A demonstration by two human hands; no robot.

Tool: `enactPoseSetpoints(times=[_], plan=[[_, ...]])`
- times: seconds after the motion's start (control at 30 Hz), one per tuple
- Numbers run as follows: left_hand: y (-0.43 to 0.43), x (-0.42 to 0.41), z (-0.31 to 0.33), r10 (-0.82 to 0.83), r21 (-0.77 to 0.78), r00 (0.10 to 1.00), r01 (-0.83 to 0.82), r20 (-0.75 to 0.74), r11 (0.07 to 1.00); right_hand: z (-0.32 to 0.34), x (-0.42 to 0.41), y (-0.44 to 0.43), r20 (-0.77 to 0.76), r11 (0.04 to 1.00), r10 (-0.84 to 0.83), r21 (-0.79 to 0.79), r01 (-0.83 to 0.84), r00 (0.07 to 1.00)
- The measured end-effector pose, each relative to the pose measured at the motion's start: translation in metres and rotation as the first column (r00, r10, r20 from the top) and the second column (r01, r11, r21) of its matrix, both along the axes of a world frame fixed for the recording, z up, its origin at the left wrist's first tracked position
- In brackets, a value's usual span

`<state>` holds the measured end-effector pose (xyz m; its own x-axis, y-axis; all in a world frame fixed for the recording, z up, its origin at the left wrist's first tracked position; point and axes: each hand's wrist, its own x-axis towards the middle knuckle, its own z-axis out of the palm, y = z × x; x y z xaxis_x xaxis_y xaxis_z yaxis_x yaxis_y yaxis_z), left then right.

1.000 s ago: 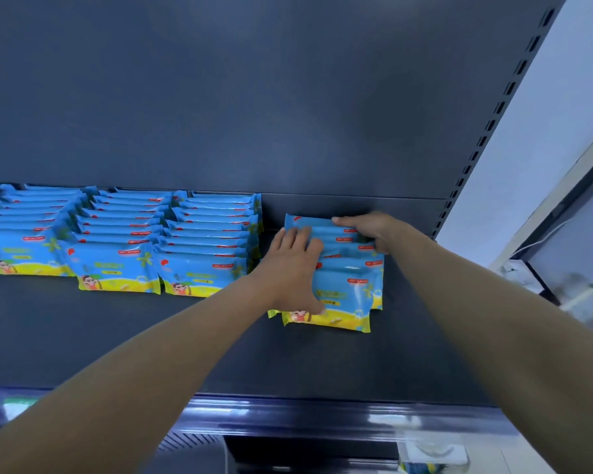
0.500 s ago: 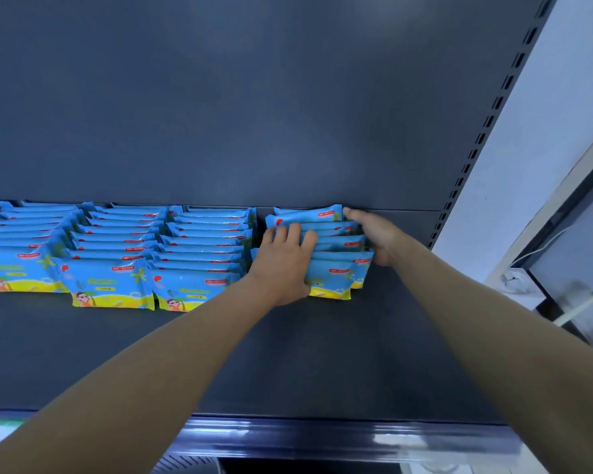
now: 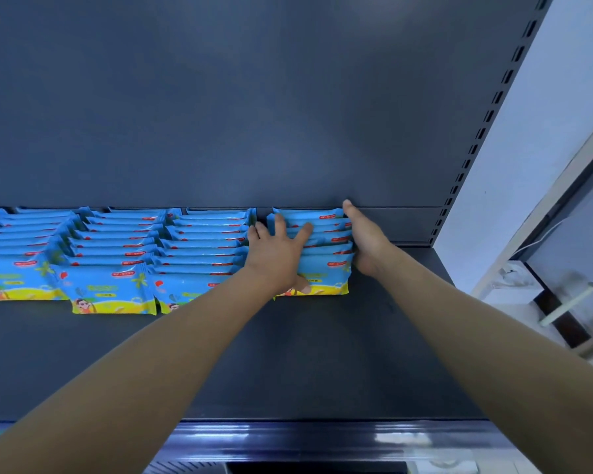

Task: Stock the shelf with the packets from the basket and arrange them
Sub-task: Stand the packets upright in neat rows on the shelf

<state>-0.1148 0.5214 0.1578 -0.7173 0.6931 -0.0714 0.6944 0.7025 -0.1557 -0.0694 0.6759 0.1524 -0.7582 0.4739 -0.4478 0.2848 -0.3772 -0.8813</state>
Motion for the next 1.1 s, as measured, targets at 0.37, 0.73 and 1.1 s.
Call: enactPoseSetpoints(times=[0.37, 0.73, 1.1], plan=[[-0.004, -0.008, 0.008, -0.085, -0.072, 0.996, 0.087, 0.022, 0.994, 0.003, 0.011, -0.006, 0.045, 0.986, 0.006, 0.167, -0.014, 0.999], [-0.013, -0.012, 0.008, -0.07, 0.04, 0.992, 0.075, -0.108, 0.996, -0.002, 0.009, -0.014, 0.023, 0.977, -0.098, 0.194, 0.092, 0.995], [-0.008, -0.005, 0.005, -0.036, 0.07, 0.991, 0.045, -0.126, 0.996, -0.006, 0.026, -0.031, -0.034, 0.949, -0.26, 0.177, 0.262, 0.965]])
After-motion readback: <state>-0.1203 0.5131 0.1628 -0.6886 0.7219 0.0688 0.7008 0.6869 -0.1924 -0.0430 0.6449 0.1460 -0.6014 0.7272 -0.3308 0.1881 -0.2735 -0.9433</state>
